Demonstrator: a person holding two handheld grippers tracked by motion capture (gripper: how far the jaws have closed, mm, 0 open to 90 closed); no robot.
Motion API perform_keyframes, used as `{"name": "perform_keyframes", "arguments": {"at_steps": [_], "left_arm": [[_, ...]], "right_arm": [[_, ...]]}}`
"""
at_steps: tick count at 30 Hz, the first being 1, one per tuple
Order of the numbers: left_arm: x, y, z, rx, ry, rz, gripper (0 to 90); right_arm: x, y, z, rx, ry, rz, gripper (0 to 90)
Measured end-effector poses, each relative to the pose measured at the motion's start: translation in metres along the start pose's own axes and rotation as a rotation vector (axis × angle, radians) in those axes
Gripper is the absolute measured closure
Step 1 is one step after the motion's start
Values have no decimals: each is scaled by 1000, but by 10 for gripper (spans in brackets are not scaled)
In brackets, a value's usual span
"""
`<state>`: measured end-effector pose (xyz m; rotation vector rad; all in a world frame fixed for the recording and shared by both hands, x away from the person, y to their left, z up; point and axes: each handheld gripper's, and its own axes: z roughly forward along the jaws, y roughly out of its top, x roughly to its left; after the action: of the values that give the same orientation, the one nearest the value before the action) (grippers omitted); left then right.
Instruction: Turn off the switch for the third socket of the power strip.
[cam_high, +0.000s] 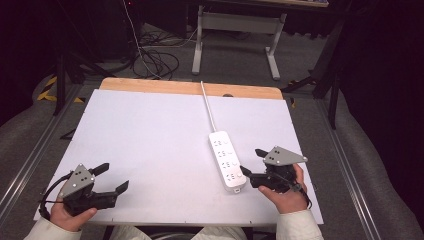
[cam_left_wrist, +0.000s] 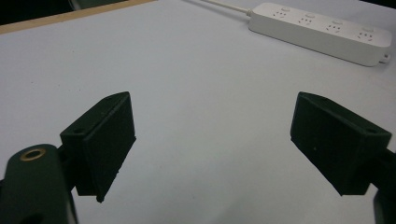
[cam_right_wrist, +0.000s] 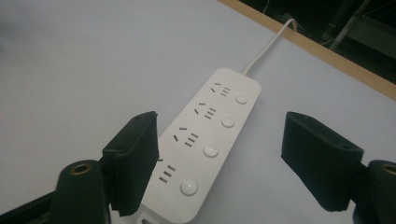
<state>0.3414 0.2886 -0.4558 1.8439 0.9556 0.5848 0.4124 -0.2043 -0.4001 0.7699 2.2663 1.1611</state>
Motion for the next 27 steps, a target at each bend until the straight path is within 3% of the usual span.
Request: {"name": "perform_keyframes", "arguments": {"at_steps": [15,24,27], "left_arm": [[-2,1,-1,-3,-3,14,143],[-4,2,-2,-7,-8,24,140],[-3,2,-2,-3,-9,24,140]], "right_arm": [[-6,31,16,12,2,-41,284],[-12,36,28,36,2,-35,285],[-13,36,30,53,5,-39,335]]}}
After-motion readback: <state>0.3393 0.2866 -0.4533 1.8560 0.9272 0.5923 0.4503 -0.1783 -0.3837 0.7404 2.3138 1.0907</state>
